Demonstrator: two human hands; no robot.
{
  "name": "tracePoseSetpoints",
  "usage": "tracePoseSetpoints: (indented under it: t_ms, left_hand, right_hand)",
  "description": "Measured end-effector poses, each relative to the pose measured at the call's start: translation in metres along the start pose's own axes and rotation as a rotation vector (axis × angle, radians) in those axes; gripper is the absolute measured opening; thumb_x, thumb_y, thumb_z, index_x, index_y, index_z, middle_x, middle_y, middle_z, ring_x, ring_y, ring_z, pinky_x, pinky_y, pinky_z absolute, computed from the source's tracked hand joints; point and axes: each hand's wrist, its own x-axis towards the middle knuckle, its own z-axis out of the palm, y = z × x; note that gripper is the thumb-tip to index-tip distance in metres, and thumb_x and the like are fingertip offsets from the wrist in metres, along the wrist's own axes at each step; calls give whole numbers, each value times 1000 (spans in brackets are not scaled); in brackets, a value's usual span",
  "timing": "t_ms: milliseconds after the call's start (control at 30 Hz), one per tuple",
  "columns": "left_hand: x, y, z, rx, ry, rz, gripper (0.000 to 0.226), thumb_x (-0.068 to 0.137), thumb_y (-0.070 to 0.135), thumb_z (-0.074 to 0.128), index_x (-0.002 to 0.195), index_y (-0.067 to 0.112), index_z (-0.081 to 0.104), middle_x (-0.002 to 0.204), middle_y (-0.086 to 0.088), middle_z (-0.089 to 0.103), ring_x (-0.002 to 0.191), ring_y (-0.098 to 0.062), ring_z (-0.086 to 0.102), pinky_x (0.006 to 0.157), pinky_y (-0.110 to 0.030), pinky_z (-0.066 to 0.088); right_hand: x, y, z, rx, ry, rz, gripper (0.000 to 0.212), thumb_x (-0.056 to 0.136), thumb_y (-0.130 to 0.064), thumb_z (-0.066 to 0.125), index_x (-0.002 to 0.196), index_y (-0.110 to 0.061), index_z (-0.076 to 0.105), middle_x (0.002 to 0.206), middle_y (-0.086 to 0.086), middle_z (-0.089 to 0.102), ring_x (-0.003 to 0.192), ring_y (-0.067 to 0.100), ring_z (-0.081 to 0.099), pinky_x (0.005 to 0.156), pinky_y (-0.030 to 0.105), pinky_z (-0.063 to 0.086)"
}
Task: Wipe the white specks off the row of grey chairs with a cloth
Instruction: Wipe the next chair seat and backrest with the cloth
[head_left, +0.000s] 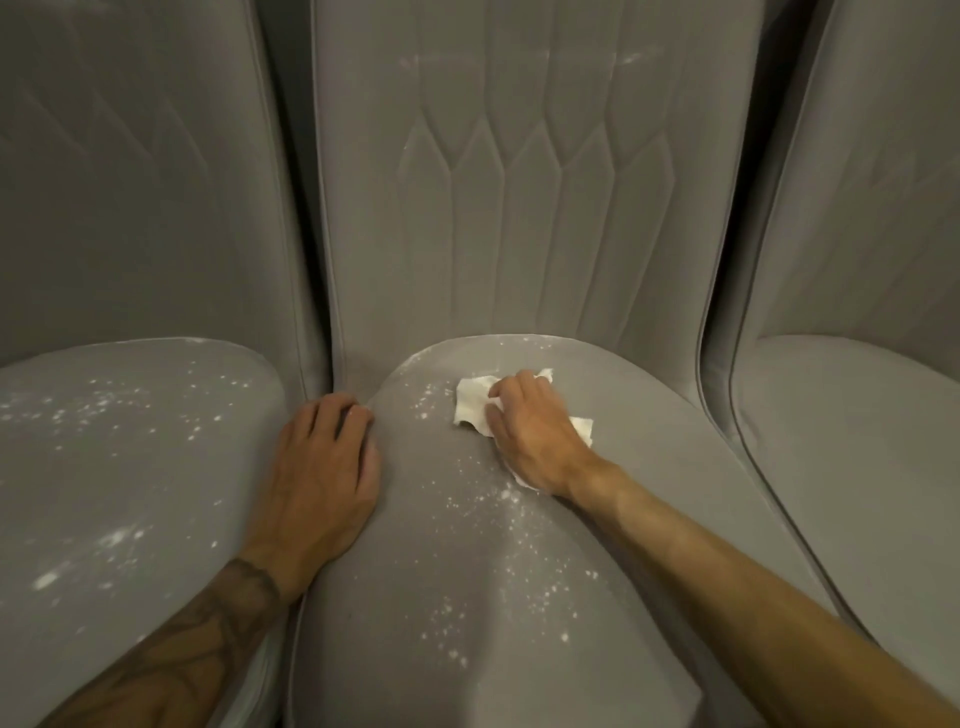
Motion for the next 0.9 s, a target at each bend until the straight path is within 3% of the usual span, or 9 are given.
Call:
tracePoseSetpoints:
  t_ms: [67,233,400,467,567,633,800,900]
  left_hand:
    - [0,1,-1,4,-1,-1,24,95,19,48,110,7,62,119,-14,58,105,-30,51,91,-45,45]
    - [2,2,0,-9,0,-9,24,95,19,48,109,6,62,118,-14,58,104,-32,51,91,-46,45]
    - [2,1,-1,0,-33,-24,28,95,22,45,111,6,62,121,-15,58,108,-32,52,91,-48,47]
    - [1,2,-1,-8,-33,-29,28,95,21,46,111,6,63,121,-15,58,108,-32,52,91,-47,47]
    - [1,4,-2,-20,-26,-30,27,95,20,47,111,6,64,120,-14,59,108,-31,53,92,-45,47]
    - [2,3,-3,-20,-25,-36,28,94,20,47,111,5,64,121,-14,59,108,-31,53,91,-45,47]
    - [2,2,-3,-13,-42,-35,31,94,21,44,112,5,63,120,-15,58,107,-31,53,90,-46,48]
    - [1,2,-3,-29,-50,-42,32,95,22,42,113,6,62,122,-14,58,109,-31,53,92,-46,48]
  right_hand:
    - [3,13,-6,-27,-23,-8,31,106,-28,36,121,-5,51,115,15,51,100,30,46,94,41,37]
    - [39,5,2,-78,56,290,31,104,-22,35,121,-2,51,122,19,51,109,35,45,97,42,34]
    - [20,-35,20,8,-33,-118,30,104,-25,40,115,-3,56,112,19,55,97,35,48,91,45,36]
    - [22,-22,13,26,-44,-98,32,105,-28,38,119,-5,53,116,17,53,101,34,48,95,44,37]
    - [46,-3,11,-67,-14,108,32,105,-26,35,123,-5,50,122,17,51,109,35,46,98,42,33]
    - [55,-14,17,-91,12,152,31,104,-25,34,123,-6,50,122,16,50,109,34,45,96,41,31]
    - [28,-37,25,56,-81,-198,29,104,-27,41,118,-6,54,113,16,54,100,34,48,93,43,36]
    - [38,-16,14,49,-89,-125,31,105,-29,40,122,-7,53,118,16,53,106,34,49,96,43,37]
